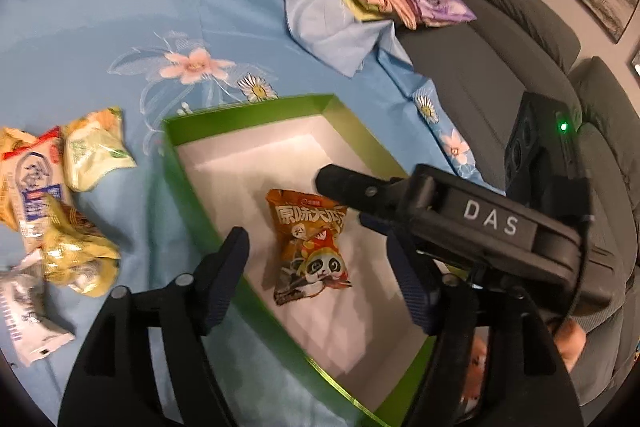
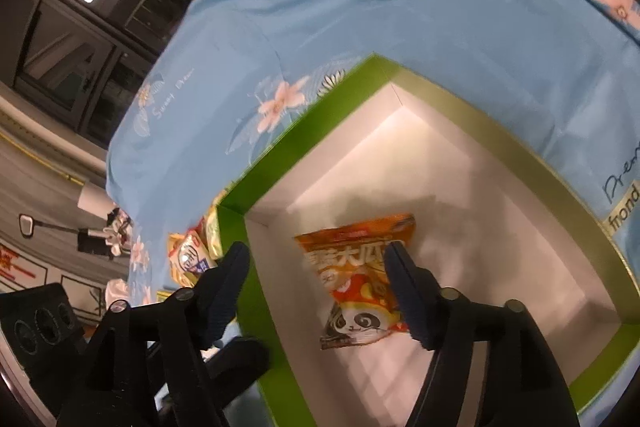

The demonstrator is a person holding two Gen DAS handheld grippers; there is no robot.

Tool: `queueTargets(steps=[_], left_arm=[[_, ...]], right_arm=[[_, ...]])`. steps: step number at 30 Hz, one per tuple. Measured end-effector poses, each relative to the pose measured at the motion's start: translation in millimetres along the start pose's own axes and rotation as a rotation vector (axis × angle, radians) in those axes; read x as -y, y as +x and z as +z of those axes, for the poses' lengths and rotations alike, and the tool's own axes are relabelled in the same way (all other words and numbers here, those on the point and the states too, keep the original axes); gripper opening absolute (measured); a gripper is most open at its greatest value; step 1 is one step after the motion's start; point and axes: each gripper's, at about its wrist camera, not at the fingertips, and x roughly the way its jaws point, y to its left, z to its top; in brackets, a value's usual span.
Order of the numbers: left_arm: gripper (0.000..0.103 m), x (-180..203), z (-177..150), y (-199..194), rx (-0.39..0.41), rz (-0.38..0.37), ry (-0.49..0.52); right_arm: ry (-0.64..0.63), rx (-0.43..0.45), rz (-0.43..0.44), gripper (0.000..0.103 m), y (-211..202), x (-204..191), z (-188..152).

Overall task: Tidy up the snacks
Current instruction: 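Move the right tool back to the snack pile and grasp the white pastry packet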

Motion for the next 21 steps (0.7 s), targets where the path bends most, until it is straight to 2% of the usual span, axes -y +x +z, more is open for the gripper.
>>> queueTargets(steps=[5,9,13,17,21], left_arm=[[0.088,-18.8,-3.1,-38.3,0.059,0.04,-0.027],[0.091,-45.6,-8.0,-75.5,0.121,0.142,-0.057],[0.1,-77.7,-16.1,-106.9,0.155,0.234,-0.11],[0.102,-114.7,-29.3,-129.1,0.171,0.295,-0.171],[0.102,-147.5,-46.1,-129.9,0.155,0.336,-0.231]], right_arm=[[-0.056,0.053,-0.012,0.075,-11.4,-19.0,-3.3],[-0.126,0.092,0.005,0.078,-18.3,-43.3,-8.5],[-0.2,0.093,0.055,0.08,-14.2,-70.6,-15.8],[-0.26,0.073,0.081,0.081,-2.5,-92.3,-24.2],[-0.321,0.052,0.092,0.081,11.3,-114.0,-37.1]])
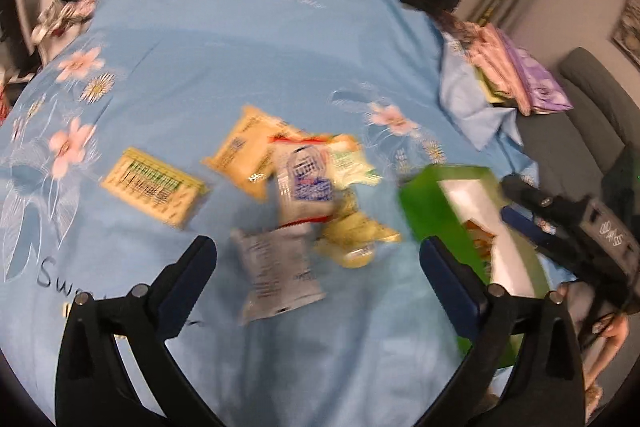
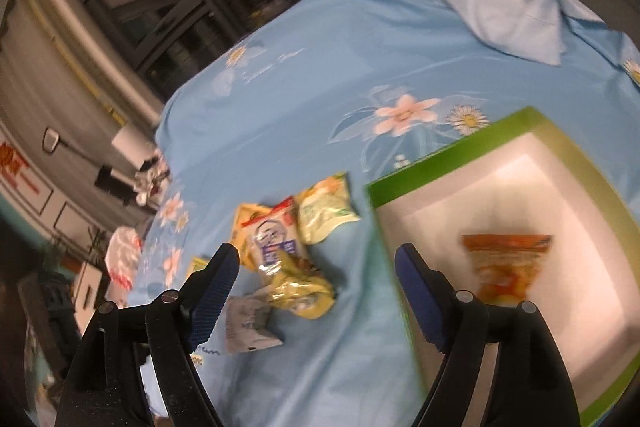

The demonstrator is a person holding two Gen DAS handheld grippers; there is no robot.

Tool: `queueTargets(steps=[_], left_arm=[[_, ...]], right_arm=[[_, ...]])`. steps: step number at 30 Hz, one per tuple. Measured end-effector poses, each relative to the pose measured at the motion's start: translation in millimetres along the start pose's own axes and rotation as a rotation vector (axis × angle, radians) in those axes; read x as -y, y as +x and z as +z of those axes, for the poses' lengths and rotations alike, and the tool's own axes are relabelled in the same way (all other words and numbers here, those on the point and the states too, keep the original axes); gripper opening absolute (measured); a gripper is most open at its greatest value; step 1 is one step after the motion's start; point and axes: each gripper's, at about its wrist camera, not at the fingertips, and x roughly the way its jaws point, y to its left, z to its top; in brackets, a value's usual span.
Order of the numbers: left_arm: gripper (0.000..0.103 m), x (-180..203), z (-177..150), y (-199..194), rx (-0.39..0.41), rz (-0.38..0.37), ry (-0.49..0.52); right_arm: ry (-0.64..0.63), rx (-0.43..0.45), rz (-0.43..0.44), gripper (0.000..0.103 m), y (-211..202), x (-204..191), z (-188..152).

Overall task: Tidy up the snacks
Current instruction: 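Move the right tool back to the snack pile and grasp the white pastry packet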

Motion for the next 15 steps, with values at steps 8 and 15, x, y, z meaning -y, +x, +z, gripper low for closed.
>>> queueTargets(steps=[8,15], left_arm=[[0.102,-36.5,-10.0,22.3,-0.087,0.089,-0.067],[0.101,-47.4,-10.3,35.0,-0.115,0.087,-0.096]], right_arm=[[-0.087,-0.062,0.063,0.081,35.0,-37.8,-19.2],[-0.086,-0.168,0.078,0.081,74.6,-49.7,-37.5]])
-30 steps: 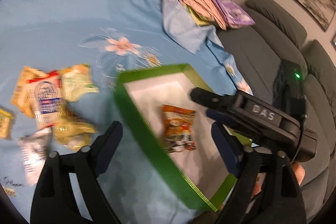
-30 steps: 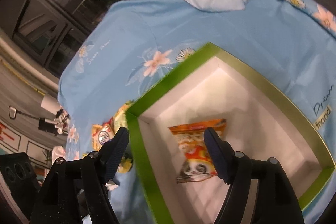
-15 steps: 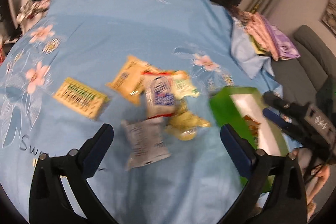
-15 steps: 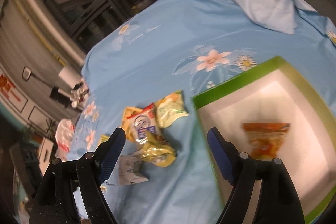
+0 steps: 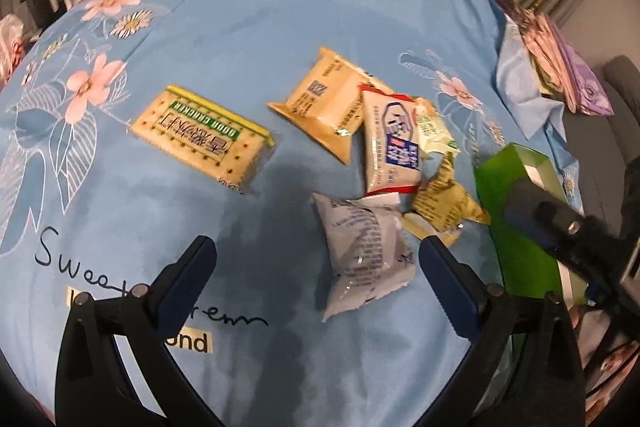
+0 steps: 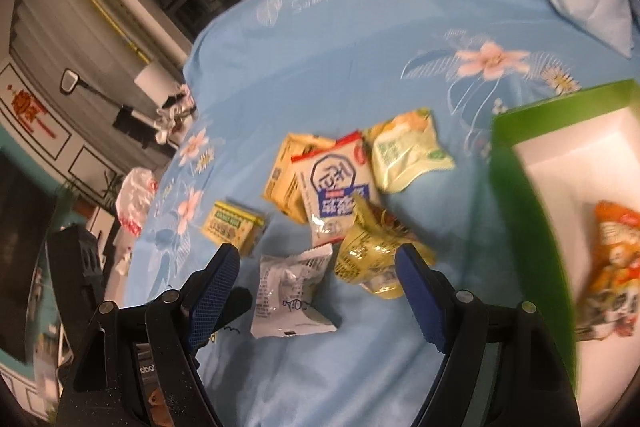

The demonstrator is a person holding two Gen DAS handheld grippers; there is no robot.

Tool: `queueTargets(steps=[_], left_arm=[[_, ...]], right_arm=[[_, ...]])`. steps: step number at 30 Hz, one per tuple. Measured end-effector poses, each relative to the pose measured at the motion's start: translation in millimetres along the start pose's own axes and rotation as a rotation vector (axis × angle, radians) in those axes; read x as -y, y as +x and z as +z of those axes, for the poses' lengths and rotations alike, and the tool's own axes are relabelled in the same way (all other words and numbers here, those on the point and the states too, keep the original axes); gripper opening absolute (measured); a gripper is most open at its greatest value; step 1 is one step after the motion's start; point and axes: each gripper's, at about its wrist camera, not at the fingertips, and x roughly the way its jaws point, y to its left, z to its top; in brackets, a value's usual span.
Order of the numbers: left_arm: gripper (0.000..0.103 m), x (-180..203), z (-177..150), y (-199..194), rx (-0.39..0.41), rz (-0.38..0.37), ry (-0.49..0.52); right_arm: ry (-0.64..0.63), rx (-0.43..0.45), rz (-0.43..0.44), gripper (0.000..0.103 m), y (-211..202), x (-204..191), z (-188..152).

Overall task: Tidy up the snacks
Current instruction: 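Move the right tool back to the snack pile and grasp the white pastry packet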

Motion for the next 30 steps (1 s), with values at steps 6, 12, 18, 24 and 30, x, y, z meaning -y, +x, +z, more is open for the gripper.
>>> queueTargets(steps=[6,12,18,24,30], left_arm=[[0.101,1.3,-1.6,3.3,-0.019,-0.002,0.005],[0.099,-5.5,0.0,8.4,-0.035,-0.005,-0.018],[0.094,-3.2,0.2,9.3,-0.038,-0.014,-0.027],[0.083,-1.7,-1.6,13.2,-0.056,-0.046,-0.036],[0.08,1.2,-3.7,15.2,-0.083,-0.075,-0.047]], right_arm=[[0.022,-0.07,0.01,0.081,26.8,-1.0,-6.4],[0.022,-0.091,0.032,0.075,35.0,-0.9,-8.1],[0.039,-0.102,0.044,0.07,37.6,1.7,-5.0],[0.056,-0.113,0.049,0.062,39.8,6.0,-1.9],[0.075,-0.139,0.079,0.058,32.0,6.9,-2.8]])
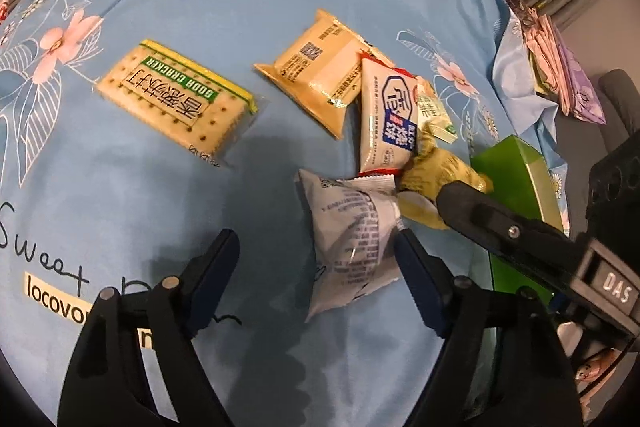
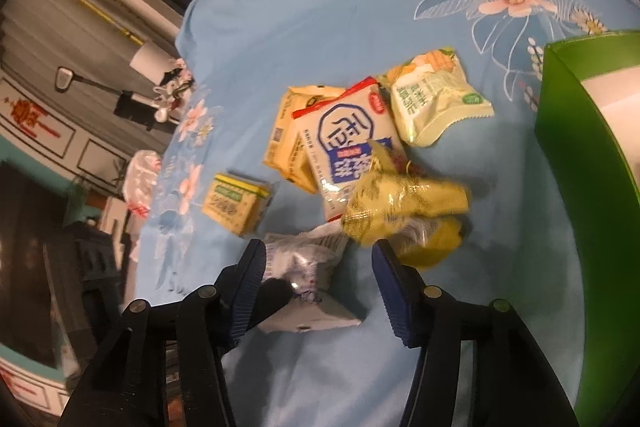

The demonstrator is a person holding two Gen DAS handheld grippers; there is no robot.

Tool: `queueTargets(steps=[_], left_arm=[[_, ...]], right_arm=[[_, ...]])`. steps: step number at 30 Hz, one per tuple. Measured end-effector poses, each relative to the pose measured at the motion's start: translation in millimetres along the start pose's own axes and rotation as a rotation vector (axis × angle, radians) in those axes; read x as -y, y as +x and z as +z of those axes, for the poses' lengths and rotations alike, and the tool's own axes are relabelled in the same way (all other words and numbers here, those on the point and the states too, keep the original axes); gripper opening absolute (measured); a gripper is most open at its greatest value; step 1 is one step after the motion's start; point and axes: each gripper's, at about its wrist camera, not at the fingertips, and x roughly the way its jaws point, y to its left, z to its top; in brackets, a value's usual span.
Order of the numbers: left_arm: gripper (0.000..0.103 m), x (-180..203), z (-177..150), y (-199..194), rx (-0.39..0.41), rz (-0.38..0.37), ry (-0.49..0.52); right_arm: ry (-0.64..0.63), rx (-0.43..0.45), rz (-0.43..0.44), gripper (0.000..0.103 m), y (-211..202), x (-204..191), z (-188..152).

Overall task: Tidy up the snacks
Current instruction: 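Move the right tool back to the snack pile and grasp the white pastry packet, then lift the white pastry packet and carry it over the green box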

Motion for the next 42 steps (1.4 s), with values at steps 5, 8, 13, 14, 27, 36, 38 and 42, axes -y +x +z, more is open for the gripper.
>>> queueTargets(steps=[5,8,13,14,27,36,38,42], left_arm=[[0.072,1.6,-1.5,0.7,-0.007,-0.008,0.015],[0.069,2.3,-3.1,2.8,-0.019,-0.006,0.014],[0.069,3.7,-4.7,7.1,-0.035,0.003,0.024],[0.068,3.9,-5.3,8.5,-0.039,0.007,0.026],[0.042,3.9,-7.3,13.9,-0.02,0.016,0.049],[0.036,16.4,-8.5,7.5,0.014,0.02,0.098],[0.036,19.1,-8.5,5.5,0.019,0.019,0.108],[0.035,27.4,-8.4,-0.1,0.037,-0.012,0.131]], right_arm=[[-0.035,-0.029,0.02,0.058,5.6,-8.0,-3.6],[-0.006,-0.054,0.03,0.058,15.2,-4.4,-3.7],[0.018,-0.096,0.058,0.058,27.3,1.4,-4.2],[0.017,-0.104,0.062,0.058,28.6,2.1,-4.4],[-0.01,-0.134,0.104,0.052,53.7,3.3,-4.4],[-0.059,-0.078,0.101,0.046,45.3,-6.6,-6.1],[-0.062,-0.068,0.112,0.046,41.7,-7.5,-6.6],[-0.073,-0.042,0.123,0.046,31.8,-11.9,-5.9]])
